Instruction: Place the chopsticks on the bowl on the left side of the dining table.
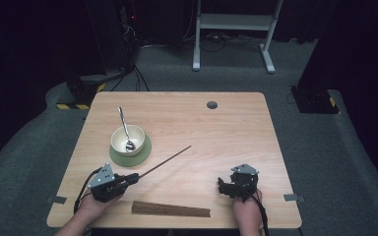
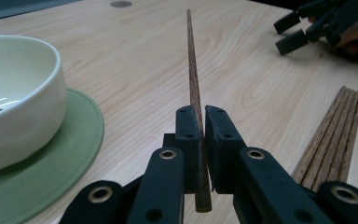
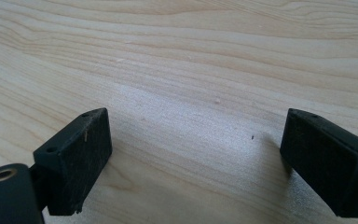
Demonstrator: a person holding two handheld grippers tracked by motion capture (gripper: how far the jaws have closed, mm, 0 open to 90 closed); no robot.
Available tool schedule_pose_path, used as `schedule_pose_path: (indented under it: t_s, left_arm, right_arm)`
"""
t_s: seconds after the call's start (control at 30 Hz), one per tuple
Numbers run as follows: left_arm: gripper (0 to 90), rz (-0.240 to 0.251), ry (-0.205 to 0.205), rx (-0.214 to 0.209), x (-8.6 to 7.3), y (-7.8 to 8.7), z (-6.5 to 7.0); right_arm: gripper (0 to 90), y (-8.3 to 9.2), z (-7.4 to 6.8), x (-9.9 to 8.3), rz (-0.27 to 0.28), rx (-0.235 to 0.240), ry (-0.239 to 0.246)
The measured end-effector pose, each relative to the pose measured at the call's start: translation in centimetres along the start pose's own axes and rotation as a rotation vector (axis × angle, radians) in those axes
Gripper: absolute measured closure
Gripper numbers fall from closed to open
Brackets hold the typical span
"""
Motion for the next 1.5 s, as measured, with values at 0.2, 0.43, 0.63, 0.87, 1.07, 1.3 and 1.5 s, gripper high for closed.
schedule_pose_path:
  t_s: [0.2,0.43,0.63,0.87,1.07,1.3,1.5]
  left_arm:
    - [84.0,0.046,0.019,-0.004,0.8,1.0,-0.6]
    - [84.1,0.083,0.047,0.027,1.4,2.0,-1.3]
    - [84.0,0.107,0.051,0.06,2.2,2.5,-2.4]
    - [84.0,0.096,0.07,0.106,2.0,3.0,-3.5]
    - [84.0,0.112,0.124,0.161,1.9,4.0,-5.3]
    - [84.0,0.109,0.151,0.227,1.8,4.5,-6.8]
    - [84.1,0.109,0.202,0.254,1.3,4.3,-8.0]
  right_arm:
    - [8.4,0.0,-0.1,0.0,0.0,0.0,0.0]
    - [8.4,0.0,-0.1,0.0,0.001,0.0,0.0]
    - [8.3,0.0,-0.1,0.0,0.001,0.0,0.0]
    - [8.1,-0.1,-0.1,0.1,0.001,0.002,0.002]
    - [8.1,-0.1,-0.1,0.1,0.002,0.002,0.003]
    - [8.1,-0.1,-0.1,0.1,0.001,0.002,0.002]
    - [8.1,-0.1,-0.1,0.1,0.001,0.002,0.003]
Point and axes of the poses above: each handheld gripper's, and its own axes: y roughly backward along the jaws, x roughly out of its top, z roughly to its right, the point moved 1 cm from there along -y, roughly forward along the jaws, and after that the axes turned 10 degrees about y, right-handed, at the moved point
